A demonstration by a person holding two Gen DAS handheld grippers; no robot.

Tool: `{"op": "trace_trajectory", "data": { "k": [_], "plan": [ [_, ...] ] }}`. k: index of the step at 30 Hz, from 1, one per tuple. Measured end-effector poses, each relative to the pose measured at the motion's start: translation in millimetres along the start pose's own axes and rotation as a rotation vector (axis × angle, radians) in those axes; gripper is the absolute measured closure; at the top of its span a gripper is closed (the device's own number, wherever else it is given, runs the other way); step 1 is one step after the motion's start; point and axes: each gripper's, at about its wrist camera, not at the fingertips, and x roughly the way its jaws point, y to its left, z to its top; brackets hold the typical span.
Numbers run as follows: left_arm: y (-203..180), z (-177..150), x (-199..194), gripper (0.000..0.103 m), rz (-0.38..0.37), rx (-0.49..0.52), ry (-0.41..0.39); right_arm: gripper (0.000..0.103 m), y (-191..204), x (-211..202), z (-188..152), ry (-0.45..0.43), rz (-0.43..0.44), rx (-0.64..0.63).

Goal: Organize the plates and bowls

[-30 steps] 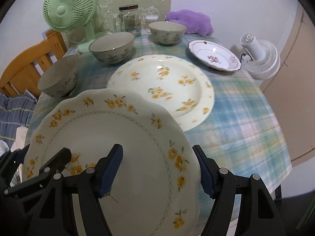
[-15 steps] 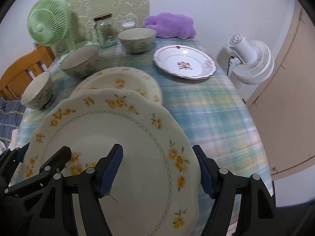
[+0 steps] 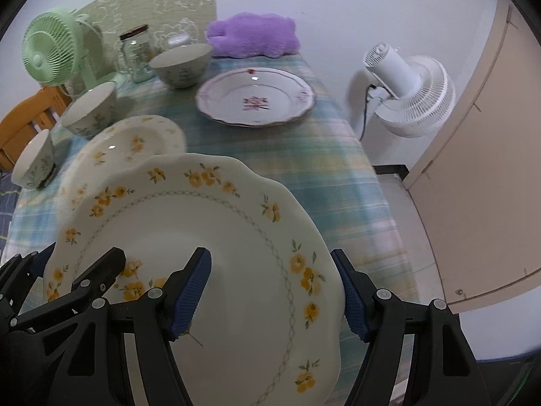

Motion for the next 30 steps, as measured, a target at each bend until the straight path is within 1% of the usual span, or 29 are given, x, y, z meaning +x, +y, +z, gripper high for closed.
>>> {"op": "trace_trajectory", "data": {
  "k": [7,14,20,26,30],
  "plan": [
    [-32.1,-1.3,17.9,0.038,-0.015,0.006,0.024,0.029,-40.2,16.9,-1.7,0.038,-0.018,0.016],
    [-49.3,-4.2,35.4,0.038,-0.016,0.0,0.068,0.029,-62.2,34.6,-5.9,0.082,-0.02,0.021],
    [-49.7,-7.0,47.4,0.038,0.017,-0.03,0.102,0.029,-65.7,49.2,-9.9,0.118,0.005,0.002],
    [-42.3,-7.1,51.1,0.036,0.048,-0.07,0.083,0.029,-59.2,64.7,-10.3,0.155,0.034,-0.012],
    [-42.0,-6.6,51.3,0.036,0.049,-0.07,0.086,0.029,-58.4,66.8,-9.7,0.146,0.039,-0.005]
  ]
}}
